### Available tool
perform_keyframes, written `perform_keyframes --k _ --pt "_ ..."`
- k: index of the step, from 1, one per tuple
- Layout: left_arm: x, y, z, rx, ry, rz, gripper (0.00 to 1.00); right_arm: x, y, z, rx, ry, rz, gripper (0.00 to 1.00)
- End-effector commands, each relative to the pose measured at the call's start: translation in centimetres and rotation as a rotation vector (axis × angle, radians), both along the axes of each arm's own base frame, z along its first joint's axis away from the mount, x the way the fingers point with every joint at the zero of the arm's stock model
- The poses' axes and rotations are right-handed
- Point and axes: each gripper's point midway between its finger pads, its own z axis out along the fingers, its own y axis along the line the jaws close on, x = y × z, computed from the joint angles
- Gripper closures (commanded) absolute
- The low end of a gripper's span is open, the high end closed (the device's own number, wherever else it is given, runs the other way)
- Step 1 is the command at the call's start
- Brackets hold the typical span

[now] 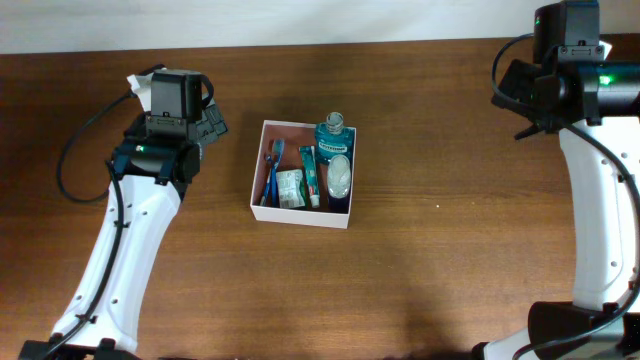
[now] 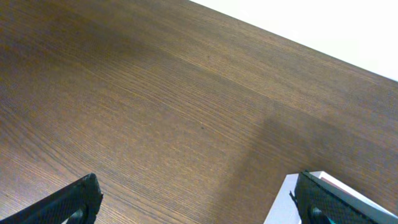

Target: Pack container

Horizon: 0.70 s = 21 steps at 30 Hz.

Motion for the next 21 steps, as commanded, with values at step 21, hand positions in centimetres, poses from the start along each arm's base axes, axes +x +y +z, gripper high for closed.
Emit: perform_keyframes --k 21 --pt "0.0 0.3 0.1 0.021 0.002 0.0 0.01 -1.8 2.2 14.5 0.067 -0.722 0.106 0.01"
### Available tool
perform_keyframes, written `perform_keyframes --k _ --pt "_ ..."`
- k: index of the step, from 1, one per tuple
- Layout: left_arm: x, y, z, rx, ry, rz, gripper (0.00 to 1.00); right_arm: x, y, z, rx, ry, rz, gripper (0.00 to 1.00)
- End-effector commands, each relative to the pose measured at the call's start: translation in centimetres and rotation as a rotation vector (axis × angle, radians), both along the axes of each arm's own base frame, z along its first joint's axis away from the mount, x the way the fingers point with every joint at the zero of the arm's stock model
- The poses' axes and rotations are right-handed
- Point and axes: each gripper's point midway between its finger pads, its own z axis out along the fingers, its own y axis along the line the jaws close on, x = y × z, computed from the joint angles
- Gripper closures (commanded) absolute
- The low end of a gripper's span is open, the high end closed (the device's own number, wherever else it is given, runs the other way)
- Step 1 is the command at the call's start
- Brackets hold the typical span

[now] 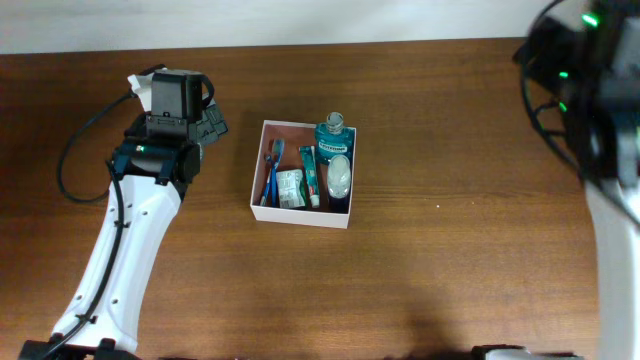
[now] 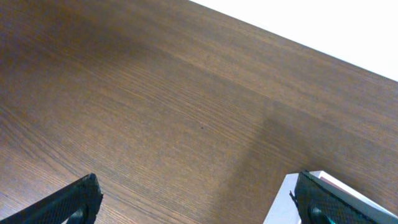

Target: Pack container

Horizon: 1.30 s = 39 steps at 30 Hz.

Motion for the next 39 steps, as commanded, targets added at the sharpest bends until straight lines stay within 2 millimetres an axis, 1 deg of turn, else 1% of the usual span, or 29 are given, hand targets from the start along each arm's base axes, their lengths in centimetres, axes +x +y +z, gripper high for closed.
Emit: perform_keyframes --k 1,2,4,6,10,12,16,21,27,34,39 --pt "0.0 0.3 0.1 0.021 0.002 0.0 0.01 -3.5 1.2 3.1 0.021 -0.214 0.067 0.01" --pt "0.0 0.3 0.1 0.021 0.002 0.0 0.0 -4.2 1.3 3.4 0.019 -0.284 0.072 0.01" --pt "0.0 0.3 0.1 0.021 0.002 0.0 0.01 -5.5 1.4 3.3 0.012 -0.397 0.078 0.01" --pt "0.0 0.3 0.1 0.021 0.002 0.0 0.0 -7.3 1.5 2.3 0.004 -0.508 0.079 0.01" --pt "0.0 0.3 0.1 0.021 0.002 0.001 0.01 -11.1 1.4 -1.4 -0.008 -0.648 0.071 0.01" --pt "0.0 0.3 0.1 0.021 0.002 0.0 0.01 -12.9 1.4 -3.8 -0.018 -0.699 0.065 0.01" --pt "0.0 0.3 0.1 0.021 0.002 0.0 0.01 -15.0 1.5 -7.7 -0.035 -0.766 0.068 0.01" --pt "0.0 0.3 0.1 0.021 0.002 0.0 0.01 -15.8 1.5 -12.0 -0.034 -0.755 0.069 0.01" --pt "0.0 0.3 0.1 0.021 0.002 0.001 0.01 -15.7 1.5 -15.7 -0.034 -0.715 0.07 0.01" --pt "0.0 0.3 0.1 0.021 0.002 0.001 0.01 -15.9 1.6 -18.3 -0.036 -0.667 0.076 0.01" --pt "0.0 0.3 0.1 0.021 0.002 0.0 0.01 -16.0 2.5 -19.7 -0.115 -0.589 0.128 0.01"
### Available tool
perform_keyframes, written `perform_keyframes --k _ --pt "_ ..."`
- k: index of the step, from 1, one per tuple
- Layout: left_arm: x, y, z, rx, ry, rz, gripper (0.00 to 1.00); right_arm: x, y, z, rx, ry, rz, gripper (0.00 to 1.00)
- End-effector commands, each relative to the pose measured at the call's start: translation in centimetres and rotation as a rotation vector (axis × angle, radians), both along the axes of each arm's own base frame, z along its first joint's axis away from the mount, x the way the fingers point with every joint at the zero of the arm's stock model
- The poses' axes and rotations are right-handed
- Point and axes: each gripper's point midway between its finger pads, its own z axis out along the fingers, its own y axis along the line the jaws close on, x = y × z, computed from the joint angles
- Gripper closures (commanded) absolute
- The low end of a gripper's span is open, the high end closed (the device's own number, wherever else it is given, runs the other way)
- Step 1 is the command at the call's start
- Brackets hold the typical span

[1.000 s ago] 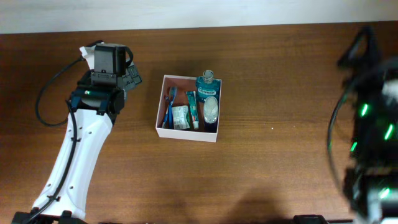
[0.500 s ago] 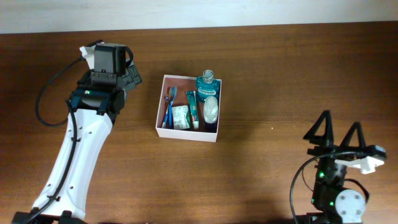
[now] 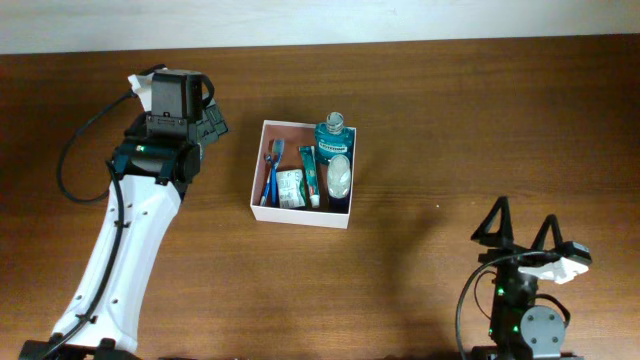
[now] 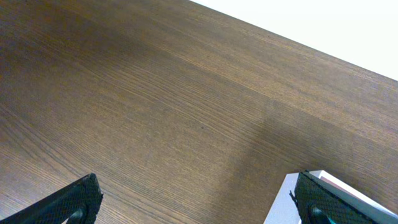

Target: Pack container

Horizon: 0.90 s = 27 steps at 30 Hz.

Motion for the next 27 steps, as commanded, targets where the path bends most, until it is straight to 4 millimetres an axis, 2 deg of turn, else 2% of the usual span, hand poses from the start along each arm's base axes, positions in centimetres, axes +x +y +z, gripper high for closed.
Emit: perform_keyframes --k 1,11,27 --pt "0.0 0.3 0.2 0.019 0.001 0.002 0.01 -0.1 0.6 -0.6 -0.086 0.032 0.015 0.01" --pt "0.0 0.3 0.2 0.019 0.001 0.002 0.01 0.3 0.8 -5.9 -0.116 0.231 0.028 0.01" --pt "0.0 0.3 0.2 0.019 0.001 0.002 0.01 0.3 0.9 -5.9 -0.116 0.226 0.038 0.01"
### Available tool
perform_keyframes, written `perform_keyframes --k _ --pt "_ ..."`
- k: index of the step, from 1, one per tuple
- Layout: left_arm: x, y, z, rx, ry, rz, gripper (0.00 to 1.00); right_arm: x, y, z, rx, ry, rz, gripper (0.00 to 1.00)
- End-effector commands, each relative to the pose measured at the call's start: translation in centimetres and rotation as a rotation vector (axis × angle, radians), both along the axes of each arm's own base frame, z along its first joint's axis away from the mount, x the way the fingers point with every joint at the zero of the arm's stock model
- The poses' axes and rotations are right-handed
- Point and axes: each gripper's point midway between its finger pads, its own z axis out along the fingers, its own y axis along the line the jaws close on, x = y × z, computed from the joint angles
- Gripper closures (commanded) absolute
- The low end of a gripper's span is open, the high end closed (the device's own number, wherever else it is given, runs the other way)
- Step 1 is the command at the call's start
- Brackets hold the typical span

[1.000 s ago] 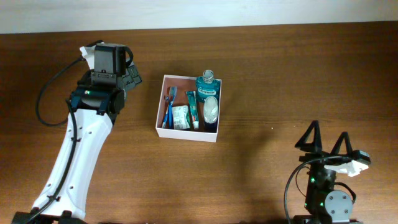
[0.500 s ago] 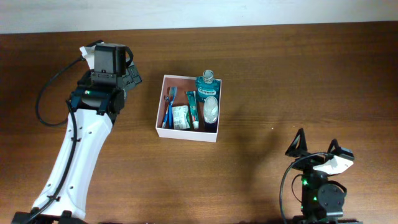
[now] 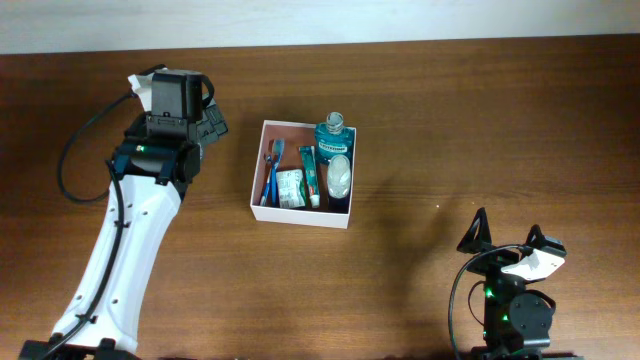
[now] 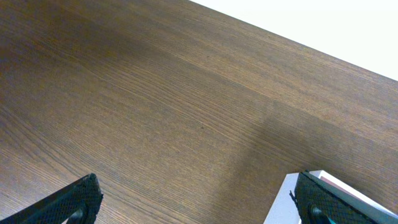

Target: Pack container

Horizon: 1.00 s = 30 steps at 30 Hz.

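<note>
The white box (image 3: 258, 196) stands mid-table, holding a blue toothbrush (image 3: 272, 170), a toothpaste tube (image 3: 311, 175), a blue mouthwash bottle (image 3: 333, 135), a small white packet (image 3: 290, 188) and a pale oval item (image 3: 341, 175). My left gripper (image 3: 212, 122) hovers just left of the box's back-left corner. It is open and empty, its fingers (image 4: 74, 199) wide apart over bare wood. The box's corner (image 4: 278, 202) shows beside the right finger. My right gripper (image 3: 507, 222) is at the front right, far from the box, open with nothing in it.
The right arm is folded low at the table's front right edge (image 3: 510, 320). The left arm (image 3: 120, 250) stretches from the front left corner to the box. A pale wall (image 4: 323, 25) lies beyond the table's far edge.
The folded right arm has shifted slightly left and toward the front edge, its open fingers now lower in the overhead view. The left arm and the box's contents are unchanged.
The right arm first stood raised at the back right corner. Then it showed blurred along the right edge. Later it was folded down at the front right with open fingers, where it stays. The left gripper hung open beside the filled box throughout.
</note>
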Motion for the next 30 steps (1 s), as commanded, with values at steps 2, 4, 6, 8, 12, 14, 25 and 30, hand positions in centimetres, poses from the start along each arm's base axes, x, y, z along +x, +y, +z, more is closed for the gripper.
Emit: perform_keyframes --k 2,4,6,8,12,14,25,30 --pt "0.02 0.29 0.14 0.019 0.001 0.002 0.01 0.05 0.34 -0.24 -0.007 0.002 0.017 0.01" --pt "0.02 0.29 0.14 0.019 0.001 0.002 0.01 0.05 0.34 -0.24 -0.007 0.002 0.017 0.01" --pt "0.02 0.29 0.14 0.019 0.001 0.002 0.01 0.05 0.34 -0.24 -0.007 0.002 0.017 0.01" --pt "0.02 0.29 0.14 0.019 0.001 0.002 0.01 0.05 0.34 -0.24 -0.007 0.002 0.017 0.02" --pt "0.02 0.29 0.14 0.019 0.001 0.002 0.01 0.05 0.34 -0.24 -0.007 0.002 0.017 0.01" --pt "0.02 0.29 0.14 0.019 0.001 0.002 0.01 0.05 0.34 -0.24 -0.007 0.002 0.017 0.01" --pt "0.02 0.29 0.14 0.019 0.001 0.002 0.01 0.05 0.34 -0.24 -0.007 0.002 0.017 0.01" --pt "-0.67 0.39 -0.52 0.025 0.043 0.002 0.01 0.05 0.34 -0.24 -0.007 0.002 0.017 0.01"
